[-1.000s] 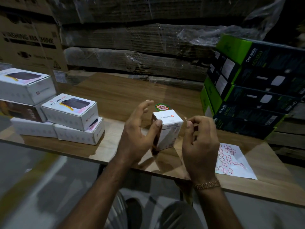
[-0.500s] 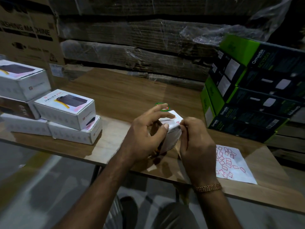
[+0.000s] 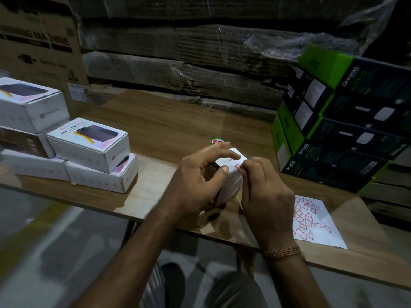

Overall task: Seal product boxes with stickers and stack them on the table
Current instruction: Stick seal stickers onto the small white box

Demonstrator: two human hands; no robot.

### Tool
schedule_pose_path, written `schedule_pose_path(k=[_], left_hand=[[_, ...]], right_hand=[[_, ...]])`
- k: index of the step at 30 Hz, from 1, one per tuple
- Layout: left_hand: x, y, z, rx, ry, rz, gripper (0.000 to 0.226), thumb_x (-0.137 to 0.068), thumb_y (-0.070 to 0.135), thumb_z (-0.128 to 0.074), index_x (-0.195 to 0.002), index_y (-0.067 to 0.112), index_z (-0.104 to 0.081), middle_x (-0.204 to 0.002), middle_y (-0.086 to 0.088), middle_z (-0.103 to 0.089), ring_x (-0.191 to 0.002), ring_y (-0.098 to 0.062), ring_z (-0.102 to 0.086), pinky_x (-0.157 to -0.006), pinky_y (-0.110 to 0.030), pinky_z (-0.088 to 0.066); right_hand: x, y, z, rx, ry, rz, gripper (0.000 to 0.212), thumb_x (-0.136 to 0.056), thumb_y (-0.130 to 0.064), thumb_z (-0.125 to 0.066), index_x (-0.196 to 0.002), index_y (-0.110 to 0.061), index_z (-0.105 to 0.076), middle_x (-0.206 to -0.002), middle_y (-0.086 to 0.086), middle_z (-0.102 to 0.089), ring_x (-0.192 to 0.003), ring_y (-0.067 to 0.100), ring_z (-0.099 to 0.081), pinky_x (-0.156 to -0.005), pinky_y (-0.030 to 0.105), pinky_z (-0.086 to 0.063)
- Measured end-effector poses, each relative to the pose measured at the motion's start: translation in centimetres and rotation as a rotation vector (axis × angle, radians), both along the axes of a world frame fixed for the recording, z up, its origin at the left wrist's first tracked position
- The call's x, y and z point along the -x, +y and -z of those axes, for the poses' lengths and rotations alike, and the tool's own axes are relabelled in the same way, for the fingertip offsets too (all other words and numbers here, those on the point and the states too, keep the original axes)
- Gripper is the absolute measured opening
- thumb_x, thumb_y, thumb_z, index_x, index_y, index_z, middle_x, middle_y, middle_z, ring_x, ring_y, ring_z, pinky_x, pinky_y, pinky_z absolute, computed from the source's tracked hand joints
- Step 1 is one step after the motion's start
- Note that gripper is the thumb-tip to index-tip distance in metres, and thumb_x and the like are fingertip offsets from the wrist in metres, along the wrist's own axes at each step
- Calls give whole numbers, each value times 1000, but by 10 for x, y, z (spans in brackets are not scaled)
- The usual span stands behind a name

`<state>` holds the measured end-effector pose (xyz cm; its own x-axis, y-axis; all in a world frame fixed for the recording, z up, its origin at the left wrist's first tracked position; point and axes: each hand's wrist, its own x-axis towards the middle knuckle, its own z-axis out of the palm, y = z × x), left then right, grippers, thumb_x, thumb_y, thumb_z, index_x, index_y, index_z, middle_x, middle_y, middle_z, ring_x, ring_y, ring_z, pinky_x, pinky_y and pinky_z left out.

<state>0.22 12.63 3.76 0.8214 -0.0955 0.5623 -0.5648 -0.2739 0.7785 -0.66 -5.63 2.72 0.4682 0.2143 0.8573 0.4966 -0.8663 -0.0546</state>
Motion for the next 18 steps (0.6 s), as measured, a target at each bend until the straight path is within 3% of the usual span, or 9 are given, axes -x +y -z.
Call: schedule_pose_path(k=[18], left_hand=[[0,-1,2,-23,-10,2,28,-95,16,-63,-114,28,-81,-149,6,-63,-144,-9,-53,-115,-49,-48]], right_hand=[[2,-1,6,20,-4,12,12,-106,-12,-65,-117,-9,-66,-118,9,-67,-86,29,-68,-56,44,-53]])
